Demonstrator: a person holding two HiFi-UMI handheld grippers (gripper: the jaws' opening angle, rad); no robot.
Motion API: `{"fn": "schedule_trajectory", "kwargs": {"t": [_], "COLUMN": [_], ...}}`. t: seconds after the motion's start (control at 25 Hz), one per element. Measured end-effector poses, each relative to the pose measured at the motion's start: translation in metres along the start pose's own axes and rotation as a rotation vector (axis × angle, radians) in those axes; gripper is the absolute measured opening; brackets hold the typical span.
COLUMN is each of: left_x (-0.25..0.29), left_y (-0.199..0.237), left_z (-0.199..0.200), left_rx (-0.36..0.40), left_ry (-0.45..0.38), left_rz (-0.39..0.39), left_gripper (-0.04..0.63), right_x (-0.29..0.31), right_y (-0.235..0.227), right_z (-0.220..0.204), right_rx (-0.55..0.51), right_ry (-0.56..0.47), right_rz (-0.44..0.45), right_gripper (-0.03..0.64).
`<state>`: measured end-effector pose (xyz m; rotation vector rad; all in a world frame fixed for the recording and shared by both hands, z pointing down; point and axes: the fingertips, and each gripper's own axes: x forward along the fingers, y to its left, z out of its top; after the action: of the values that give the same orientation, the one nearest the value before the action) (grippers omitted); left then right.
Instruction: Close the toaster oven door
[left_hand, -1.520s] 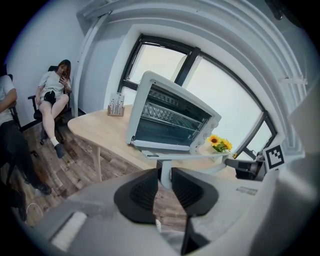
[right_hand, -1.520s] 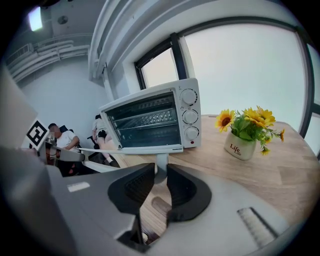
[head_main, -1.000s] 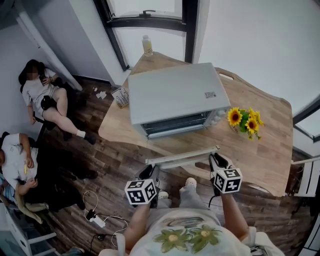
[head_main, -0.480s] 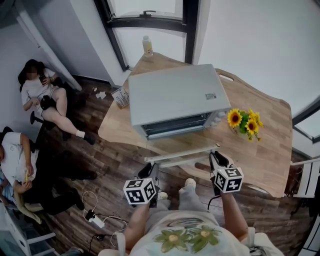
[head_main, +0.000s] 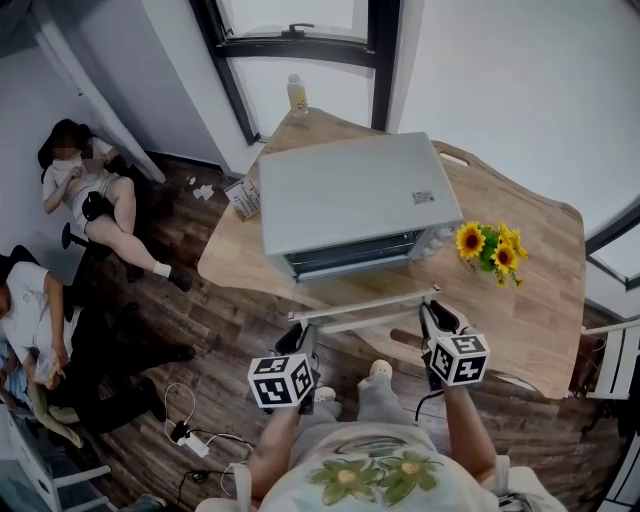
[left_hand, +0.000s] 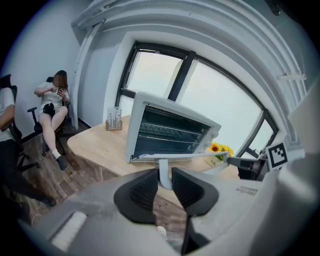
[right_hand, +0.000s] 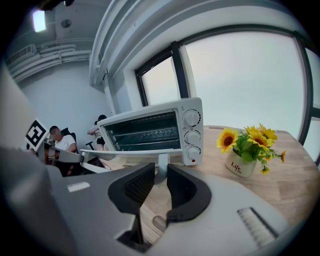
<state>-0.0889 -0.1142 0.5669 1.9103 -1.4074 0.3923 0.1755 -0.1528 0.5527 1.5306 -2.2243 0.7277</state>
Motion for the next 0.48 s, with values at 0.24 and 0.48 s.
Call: {"fn": "schedule_trajectory", "kwargs": {"t": [0.24,0.48], "left_x": [0.0,0.001], "left_y": [0.0,-0.001], "left_z": [0.012,0.021], "left_rx": [-0.005,-0.011], "left_ry": [-0.019,-0.031], "left_rz": [-0.002,-0.003], "left_gripper": [0.101,0.101], "right_x": [0.002,0.005], "right_y": [0.001,0.0], "right_z": [0.012,0.022], "right_rx": [0.002,0.008], "right_ry": [-0.019,-0.029], "right_rz": [0.012,0.025], "right_gripper": [0.08,0.08]}}
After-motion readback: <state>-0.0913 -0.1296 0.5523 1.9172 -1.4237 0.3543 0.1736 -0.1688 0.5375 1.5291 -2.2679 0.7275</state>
